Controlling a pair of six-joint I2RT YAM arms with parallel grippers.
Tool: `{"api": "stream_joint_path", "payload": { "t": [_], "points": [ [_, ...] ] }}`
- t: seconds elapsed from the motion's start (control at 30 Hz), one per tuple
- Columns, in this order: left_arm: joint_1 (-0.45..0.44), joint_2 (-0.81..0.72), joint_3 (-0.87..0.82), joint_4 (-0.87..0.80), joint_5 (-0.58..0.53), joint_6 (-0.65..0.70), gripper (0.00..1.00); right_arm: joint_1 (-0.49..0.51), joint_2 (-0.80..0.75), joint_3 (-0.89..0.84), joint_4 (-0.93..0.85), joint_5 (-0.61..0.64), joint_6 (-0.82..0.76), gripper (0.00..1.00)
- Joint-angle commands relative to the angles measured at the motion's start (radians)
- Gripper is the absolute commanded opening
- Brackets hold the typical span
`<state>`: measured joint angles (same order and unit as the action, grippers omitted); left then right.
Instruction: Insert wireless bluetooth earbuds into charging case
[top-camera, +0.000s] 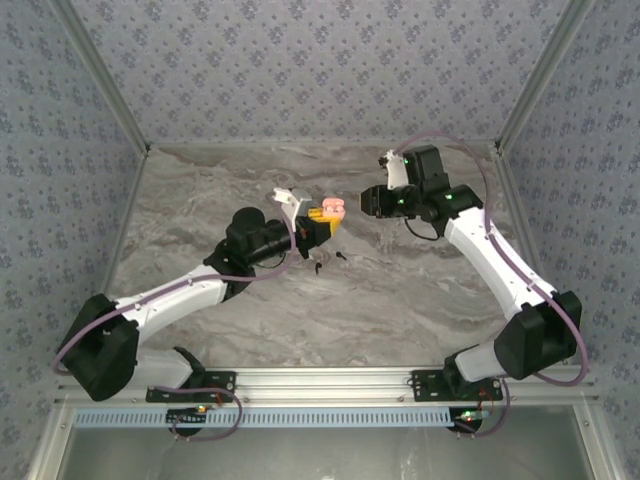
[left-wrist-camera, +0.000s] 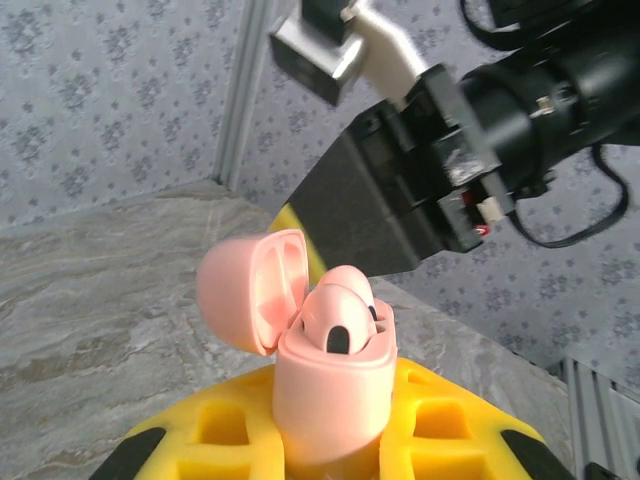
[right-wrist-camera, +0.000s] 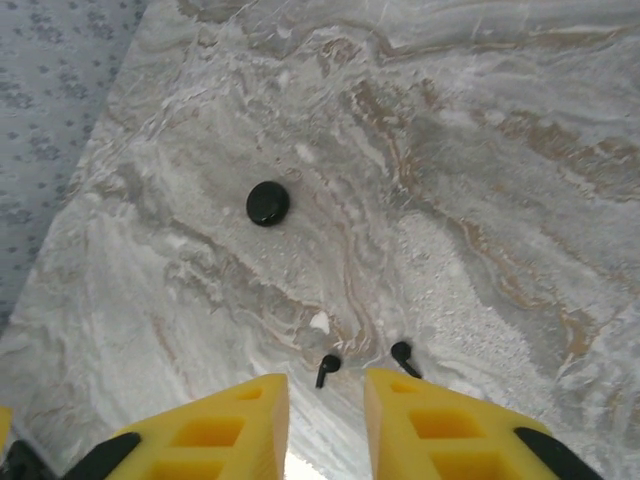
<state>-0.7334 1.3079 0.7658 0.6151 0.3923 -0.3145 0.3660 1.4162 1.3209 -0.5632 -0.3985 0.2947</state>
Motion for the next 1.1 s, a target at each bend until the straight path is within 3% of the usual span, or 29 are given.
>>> {"api": "stream_joint_path", "payload": {
  "t": [0.0, 0.33, 1.07],
  "points": [
    [-0.007, -0.029, 0.048, 0.023, 0.090, 0.017, 0.13, -0.029, -0.017, -0.023, 0.024, -0.164, -0.016, 0.24],
    [-0.006, -0.017, 0.061, 0.088, 0.177, -0.020, 0.12, -0.071, -0.014, -0.063, 0.132, -0.373, 0.015, 0.18],
    [-0.007, 0.024, 0.067, 0.124, 0.211, -0.050, 0.13, -0.071, -0.054, -0.075, 0.260, -0.567, 0.069, 0.17]
  ]
}}
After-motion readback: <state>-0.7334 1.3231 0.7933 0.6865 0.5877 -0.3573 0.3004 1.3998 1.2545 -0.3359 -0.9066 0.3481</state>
